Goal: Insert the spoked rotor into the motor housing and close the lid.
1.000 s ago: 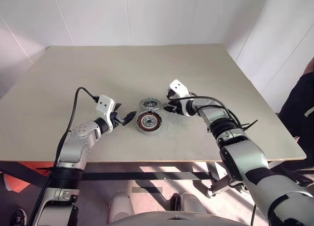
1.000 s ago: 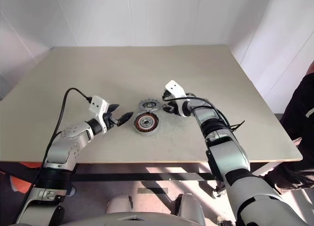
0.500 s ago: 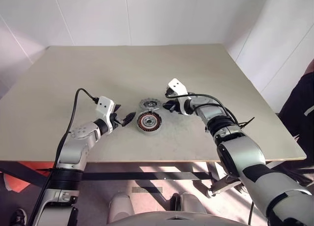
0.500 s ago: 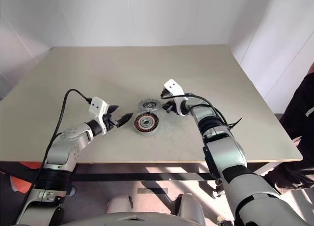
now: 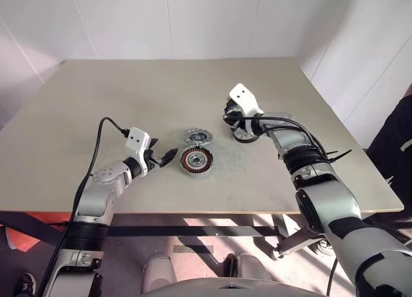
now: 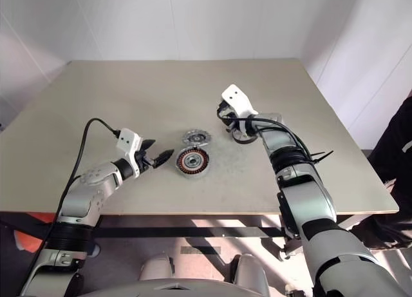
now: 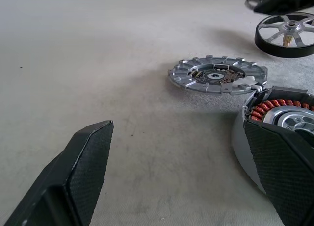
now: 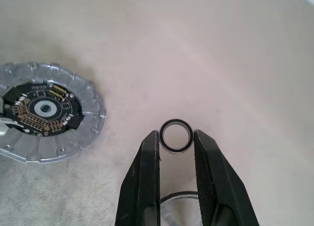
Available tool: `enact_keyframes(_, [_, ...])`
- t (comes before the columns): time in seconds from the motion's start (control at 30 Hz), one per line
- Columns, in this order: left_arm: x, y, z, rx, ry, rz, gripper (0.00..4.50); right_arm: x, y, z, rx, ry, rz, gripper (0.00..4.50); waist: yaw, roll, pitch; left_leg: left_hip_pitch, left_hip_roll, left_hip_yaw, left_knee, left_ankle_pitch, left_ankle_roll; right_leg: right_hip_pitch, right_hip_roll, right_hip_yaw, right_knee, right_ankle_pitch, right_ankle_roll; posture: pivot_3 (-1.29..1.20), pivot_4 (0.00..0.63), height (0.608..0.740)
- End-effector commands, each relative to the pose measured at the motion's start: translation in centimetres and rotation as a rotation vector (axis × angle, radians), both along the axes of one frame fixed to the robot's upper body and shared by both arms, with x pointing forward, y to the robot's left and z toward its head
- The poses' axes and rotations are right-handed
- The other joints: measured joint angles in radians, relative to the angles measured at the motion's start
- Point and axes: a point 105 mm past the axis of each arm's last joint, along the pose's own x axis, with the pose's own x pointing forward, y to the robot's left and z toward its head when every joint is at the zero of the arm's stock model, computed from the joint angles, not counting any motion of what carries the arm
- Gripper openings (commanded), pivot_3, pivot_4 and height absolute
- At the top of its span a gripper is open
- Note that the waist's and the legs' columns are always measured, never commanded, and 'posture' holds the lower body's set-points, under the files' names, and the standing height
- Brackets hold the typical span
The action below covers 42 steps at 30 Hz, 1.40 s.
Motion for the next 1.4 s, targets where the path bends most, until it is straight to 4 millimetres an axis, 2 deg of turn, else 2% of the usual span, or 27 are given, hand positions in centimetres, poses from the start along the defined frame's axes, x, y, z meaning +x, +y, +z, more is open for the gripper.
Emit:
enact_keyframes(0.03, [0.4, -0.1, 1.1, 0.010, -0.043, -0.007, 4.50, -2.2, 2.0, 2.6, 0.062, -0.004, 0.122, 0.65, 0.000, 0.000, 0.000, 0.000, 0.000, 0.000, 0.000, 0.000, 0.000, 0.000, 0.000, 0.000, 0.000, 0.000, 0.000, 0.00, 0.000, 0.740])
enact_keyframes(0.23, [0.6, -0.2, 1.0, 0.020, -0.040, -0.019, 4.50, -7.4, 4.7, 0.5, 0.114, 0.194, 0.274, 0.65, 0.003, 0.000, 0.000, 0.002, 0.000, 0.000, 0.000, 0.000, 0.000, 0.002, 0.000, 0.000, 0.000, 0.000, 0.000, 0.00, 0.000, 0.740])
enact_keyframes(0.47, [0.4, -0.2, 1.0, 0.025, -0.040, -0.023, 4.50, -9.8, 7.8, -0.4, 0.184, 0.330, 0.331, 0.65, 0.002, 0.000, 0.000, 0.004, 0.000, 0.000, 0.000, 0.000, -0.001, 0.003, 0.000, 0.001, 0.001, 0.000, 0.000, 0.00, 0.000, 0.740])
enact_keyframes(0.57, [0.3, 0.0, 1.0, 0.026, -0.040, -0.018, 4.50, -10.2, 8.2, -1.0, 0.187, 0.357, 0.333, 0.65, 0.002, 0.000, 0.000, 0.003, 0.000, 0.000, 0.000, 0.000, -0.001, 0.003, 0.000, 0.001, 0.001, 0.000, 0.000, 0.00, 0.000, 0.740])
enact_keyframes(0.83, [0.2, 0.4, 1.1, 0.032, -0.042, -0.007, 4.50, -8.9, 7.9, -3.3, 0.155, 0.390, 0.262, 0.65, 0.002, 0.000, 0.000, 0.003, 0.000, 0.000, -0.001, 0.000, -0.001, 0.002, 0.000, 0.000, -0.001, 0.000, 0.000, 0.00, 0.000, 0.740])
enact_keyframes(1.17, [0.4, 0.6, 1.3, 0.037, -0.046, -0.002, 4.50, -9.0, 6.5, -3.2, 0.138, 0.376, 0.252, 0.65, 0.004, 0.000, 0.000, 0.003, 0.000, 0.000, -0.001, 0.000, -0.001, 0.002, 0.000, 0.000, -0.001, 0.000, 0.001, 0.00, 0.000, 0.740])
enact_keyframes(1.4, [0.7, 1.0, 1.4, 0.041, -0.050, 0.007, 4.50, -9.3, 6.7, -3.5, 0.132, 0.376, 0.249, 0.65, 0.004, 0.000, 0.000, 0.003, 0.000, 0.000, -0.001, 0.001, -0.001, 0.002, 0.000, 0.000, -0.001, 0.000, 0.001, 0.00, 0.000, 0.740])
